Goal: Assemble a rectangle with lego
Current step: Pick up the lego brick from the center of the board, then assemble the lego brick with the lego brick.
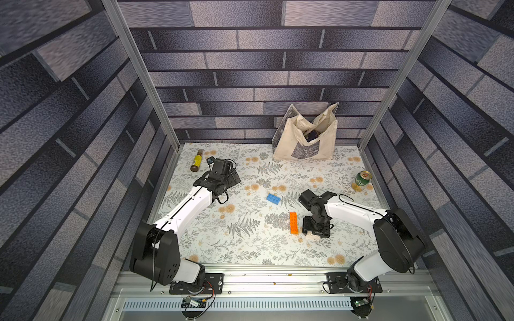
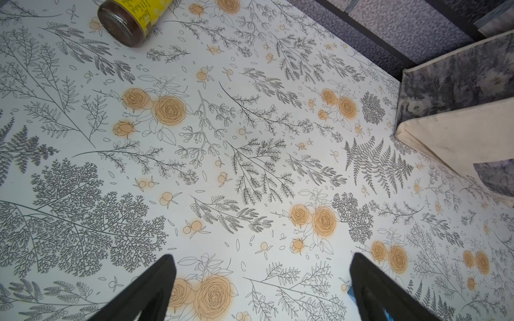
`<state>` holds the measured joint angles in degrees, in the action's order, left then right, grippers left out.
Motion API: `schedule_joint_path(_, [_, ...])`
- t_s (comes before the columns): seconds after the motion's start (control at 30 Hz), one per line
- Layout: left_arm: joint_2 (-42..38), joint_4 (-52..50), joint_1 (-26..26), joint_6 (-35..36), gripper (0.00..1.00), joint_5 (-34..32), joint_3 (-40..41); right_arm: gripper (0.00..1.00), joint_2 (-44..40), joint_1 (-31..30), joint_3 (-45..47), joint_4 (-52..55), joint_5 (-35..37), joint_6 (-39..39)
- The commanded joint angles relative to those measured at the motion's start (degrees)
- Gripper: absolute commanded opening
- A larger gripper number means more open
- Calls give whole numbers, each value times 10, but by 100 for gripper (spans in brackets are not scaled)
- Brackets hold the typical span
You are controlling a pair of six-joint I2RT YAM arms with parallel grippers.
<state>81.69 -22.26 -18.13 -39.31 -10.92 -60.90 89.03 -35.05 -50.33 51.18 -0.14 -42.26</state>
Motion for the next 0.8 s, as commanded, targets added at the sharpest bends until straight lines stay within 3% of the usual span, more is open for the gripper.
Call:
schedule_joint_path(0.0, [2, -14, -2, -6, 100, -3, -9, 59, 3, 7, 9, -5, 2, 12])
schedule_joint_path(0.4, [-2, -15, -2, -5, 100, -6, -10, 32, -18, 3, -97, 60, 18, 51])
schedule_joint_path(0.77, [-9, -17, 0, -4, 100, -12, -8, 25, 62, -36, -216, 70, 18, 55])
